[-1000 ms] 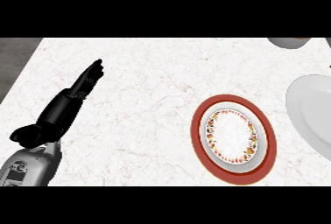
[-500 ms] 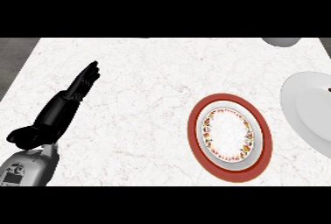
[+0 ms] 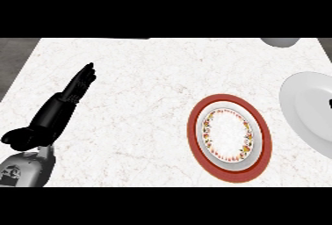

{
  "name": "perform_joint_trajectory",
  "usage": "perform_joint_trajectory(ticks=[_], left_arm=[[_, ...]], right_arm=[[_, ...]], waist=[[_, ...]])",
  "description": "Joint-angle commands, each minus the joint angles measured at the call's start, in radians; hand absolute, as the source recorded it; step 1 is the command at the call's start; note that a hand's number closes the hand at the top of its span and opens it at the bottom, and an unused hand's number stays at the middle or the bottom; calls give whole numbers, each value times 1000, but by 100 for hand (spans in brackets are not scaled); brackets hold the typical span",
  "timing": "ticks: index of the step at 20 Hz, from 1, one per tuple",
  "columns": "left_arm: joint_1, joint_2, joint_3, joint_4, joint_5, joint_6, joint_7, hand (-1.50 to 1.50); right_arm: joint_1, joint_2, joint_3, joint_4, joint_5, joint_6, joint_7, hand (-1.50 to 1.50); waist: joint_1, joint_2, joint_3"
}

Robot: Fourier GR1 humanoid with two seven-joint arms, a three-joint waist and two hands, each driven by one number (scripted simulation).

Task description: Pick the croissant from the plate and place it in the plate

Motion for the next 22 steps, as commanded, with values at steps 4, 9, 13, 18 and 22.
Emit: perform_joint_trajectory(ticks=[4, 9, 13, 18, 22], left_arm=[[-14, -5, 2, -1, -1, 3, 35, 0], [-31, -1, 5, 1, -16, 5, 35, 0], [-8, -9, 6, -16, -5, 7, 40, 0], [49, -6, -1, -8, -27, 11, 20, 0], [21, 10, 46, -24, 14, 4, 54, 0]], right_arm=[[-6, 34, 40, 0, 47, -299, 230, -150], [-31, 31, 58, 0, 67, -476, 151, -150], [-80, 44, 10, 0, 18, -668, 86, -150], [-134, 59, -25, -34, -12, -808, 52, -150], [-161, 74, -3, -57, 31, -811, 59, -150]], waist=[[1, -6, -1], [-8, -10, 0], [-16, -21, -1], [-42, -36, -4], [-62, -42, -4]])
